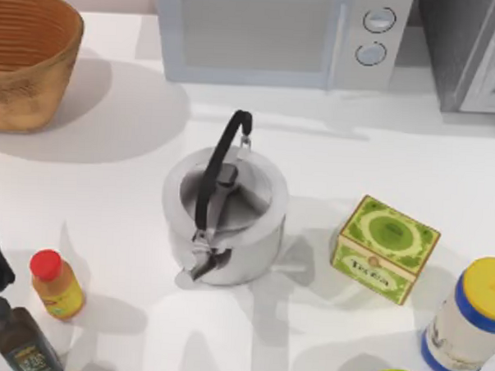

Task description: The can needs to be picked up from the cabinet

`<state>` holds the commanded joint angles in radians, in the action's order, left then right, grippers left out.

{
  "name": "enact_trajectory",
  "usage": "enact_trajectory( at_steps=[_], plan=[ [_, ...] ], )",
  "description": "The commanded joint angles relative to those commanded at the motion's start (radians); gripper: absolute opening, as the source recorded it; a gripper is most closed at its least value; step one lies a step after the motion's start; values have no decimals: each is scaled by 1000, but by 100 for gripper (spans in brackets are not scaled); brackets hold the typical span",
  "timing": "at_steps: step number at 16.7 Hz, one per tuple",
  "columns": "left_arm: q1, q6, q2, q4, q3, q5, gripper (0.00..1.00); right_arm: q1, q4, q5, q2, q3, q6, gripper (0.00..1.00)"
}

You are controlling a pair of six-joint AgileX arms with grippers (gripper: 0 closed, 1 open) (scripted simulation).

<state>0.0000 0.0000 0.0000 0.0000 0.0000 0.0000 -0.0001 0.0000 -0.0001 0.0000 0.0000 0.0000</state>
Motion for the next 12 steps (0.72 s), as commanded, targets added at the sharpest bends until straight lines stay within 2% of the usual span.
enact_trajectory(
  at_steps=[6,12],
  plan=[
    [0,0,0,0,0,0,100,-2,28,-16,36,11,2,0],
    [0,0,0,0,0,0,100,-47,325,-191,380,131,7,0]
  ],
)
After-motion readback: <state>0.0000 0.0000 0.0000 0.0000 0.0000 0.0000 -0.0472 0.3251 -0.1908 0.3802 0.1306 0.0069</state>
